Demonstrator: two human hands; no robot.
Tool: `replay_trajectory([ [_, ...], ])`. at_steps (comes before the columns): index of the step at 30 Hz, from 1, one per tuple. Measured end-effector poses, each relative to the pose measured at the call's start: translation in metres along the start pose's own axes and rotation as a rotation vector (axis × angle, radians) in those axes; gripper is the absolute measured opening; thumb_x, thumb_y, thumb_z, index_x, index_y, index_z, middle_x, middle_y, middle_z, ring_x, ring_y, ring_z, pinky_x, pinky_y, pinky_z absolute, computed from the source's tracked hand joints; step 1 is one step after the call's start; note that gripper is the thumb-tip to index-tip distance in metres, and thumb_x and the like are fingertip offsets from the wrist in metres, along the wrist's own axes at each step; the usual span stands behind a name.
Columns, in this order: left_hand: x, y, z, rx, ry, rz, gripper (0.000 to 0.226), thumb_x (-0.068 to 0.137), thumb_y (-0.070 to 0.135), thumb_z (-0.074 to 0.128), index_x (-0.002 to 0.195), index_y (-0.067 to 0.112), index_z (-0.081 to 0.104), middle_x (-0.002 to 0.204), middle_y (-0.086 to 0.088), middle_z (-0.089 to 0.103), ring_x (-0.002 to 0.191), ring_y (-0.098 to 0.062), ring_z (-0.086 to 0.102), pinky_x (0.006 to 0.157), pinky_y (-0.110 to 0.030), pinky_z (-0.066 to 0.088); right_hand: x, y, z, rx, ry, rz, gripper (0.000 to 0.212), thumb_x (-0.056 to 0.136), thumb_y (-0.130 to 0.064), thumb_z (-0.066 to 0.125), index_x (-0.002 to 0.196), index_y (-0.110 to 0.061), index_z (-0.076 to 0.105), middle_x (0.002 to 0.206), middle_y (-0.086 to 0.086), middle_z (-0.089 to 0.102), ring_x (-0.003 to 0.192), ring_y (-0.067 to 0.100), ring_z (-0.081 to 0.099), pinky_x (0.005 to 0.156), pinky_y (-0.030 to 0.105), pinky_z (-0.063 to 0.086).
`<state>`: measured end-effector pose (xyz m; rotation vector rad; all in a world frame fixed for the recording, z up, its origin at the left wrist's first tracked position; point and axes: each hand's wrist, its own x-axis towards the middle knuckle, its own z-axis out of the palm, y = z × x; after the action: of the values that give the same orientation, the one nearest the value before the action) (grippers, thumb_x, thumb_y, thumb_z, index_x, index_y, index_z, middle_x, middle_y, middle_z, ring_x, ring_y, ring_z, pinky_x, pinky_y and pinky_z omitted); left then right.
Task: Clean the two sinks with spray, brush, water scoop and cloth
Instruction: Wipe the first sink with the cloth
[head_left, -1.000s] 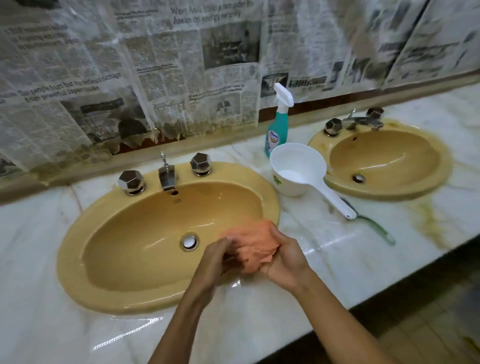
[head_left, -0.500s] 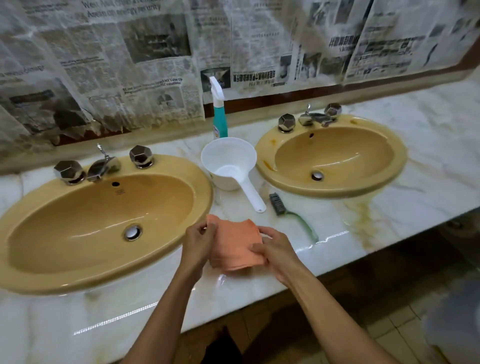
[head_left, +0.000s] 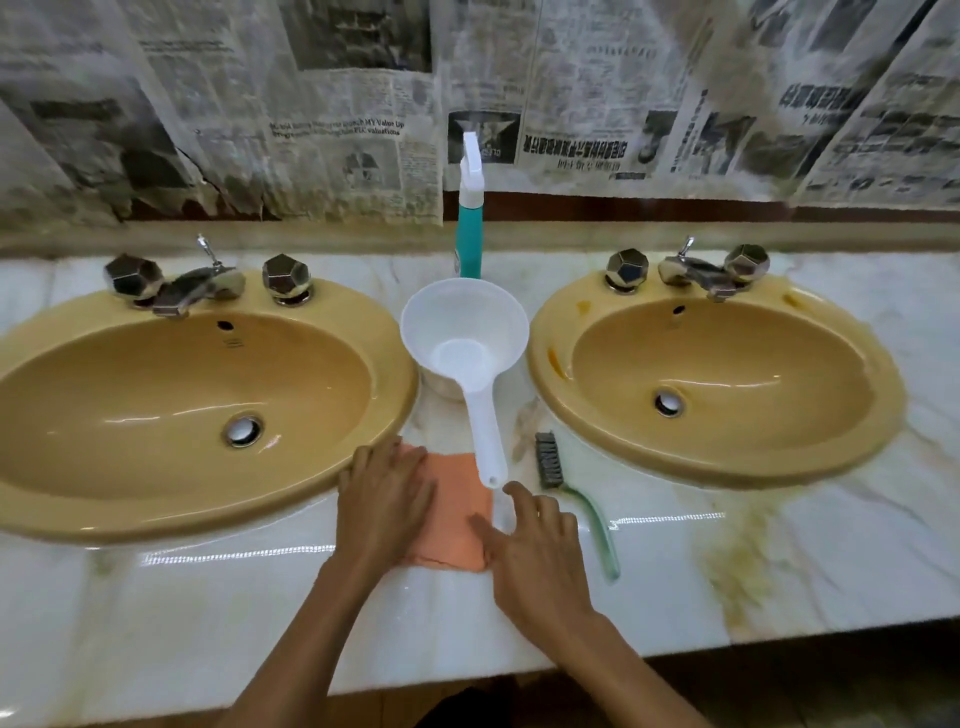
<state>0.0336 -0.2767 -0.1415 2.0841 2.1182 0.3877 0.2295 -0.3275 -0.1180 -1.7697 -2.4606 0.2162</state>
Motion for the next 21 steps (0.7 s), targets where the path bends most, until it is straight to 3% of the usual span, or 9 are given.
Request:
replay_trajectory([
  [5,0.013,0.006,0.001,0.074,0.063,0.057,0.045,0.089,0.042,0.040,0.115,0.016,0.067,0.121,-0.010,0.062,0.092,-0.033,0.056,0.070,-0.041,0.049,0.024,0.018,-0.009,-0.080,0.013,-0.026,0.056,0.055,-0.010,0.072,0.103,-0.040,0.071,0.112,0.007,0.060,0.081,0.029,0.052,0.066,0.036,0.028],
  [8,0.011,0.007,0.002,0.044,0.187,0.151,0.037,0.089,0.035,0.045,0.107,0.011,0.068,0.117,-0.011,0.065,0.090,-0.032,0.056,0.070,-0.039,0.048,0.031,0.026,-0.011,-0.060,0.088,-0.069,0.044,0.059,-0.010,0.061,0.093,-0.033,0.074,0.113,0.005,0.064,0.085,0.030,0.054,0.063,0.036,0.036],
  [11,0.005,0.005,0.010,0.035,0.189,0.285,0.033,0.093,0.033,0.045,0.103,0.013,0.069,0.119,-0.009,0.066,0.098,-0.032,0.061,0.079,-0.041,0.045,0.040,0.032,-0.010,-0.066,0.117,-0.235,0.052,0.053,-0.008,0.071,0.102,-0.025,0.073,0.123,0.001,0.064,0.101,0.035,0.061,0.073,0.046,0.045],
  [14,-0.009,0.005,0.024,0.107,0.140,0.253,0.045,0.100,0.035,0.035,0.123,0.010,0.064,0.138,-0.011,0.057,0.123,-0.033,0.053,0.092,-0.048,0.040,0.050,0.046,-0.009,-0.141,0.073,-0.338,0.056,0.053,-0.006,0.066,0.105,-0.028,0.072,0.112,-0.006,0.067,0.113,0.033,0.061,0.097,0.054,0.030],
  [17,-0.021,0.012,0.030,0.113,0.074,0.248,0.058,0.106,0.040,0.015,0.142,0.008,0.048,0.150,-0.015,0.046,0.141,-0.029,0.035,0.106,-0.057,0.027,0.051,0.062,-0.010,-0.205,0.089,-0.370,0.049,0.065,-0.005,0.042,0.093,-0.030,0.073,0.099,-0.012,0.067,0.115,0.028,0.059,0.109,0.058,0.012],
  [19,-0.022,0.012,0.026,0.067,0.066,0.247,0.059,0.106,0.040,0.017,0.141,0.006,0.050,0.147,-0.014,0.050,0.138,-0.027,0.041,0.106,-0.053,0.027,0.050,0.067,-0.012,-0.170,0.122,-0.384,0.045,0.069,-0.007,0.040,0.088,-0.030,0.073,0.096,-0.016,0.068,0.112,0.024,0.059,0.111,0.057,0.007],
  [21,-0.011,0.008,0.013,-0.044,0.144,0.200,0.050,0.100,0.032,0.032,0.133,0.003,0.058,0.136,-0.015,0.060,0.124,-0.029,0.058,0.100,-0.042,0.035,0.058,0.069,-0.017,-0.058,0.180,-0.343,0.034,0.069,-0.009,0.053,0.084,-0.032,0.073,0.096,-0.019,0.069,0.108,0.018,0.062,0.112,0.051,0.004],
])
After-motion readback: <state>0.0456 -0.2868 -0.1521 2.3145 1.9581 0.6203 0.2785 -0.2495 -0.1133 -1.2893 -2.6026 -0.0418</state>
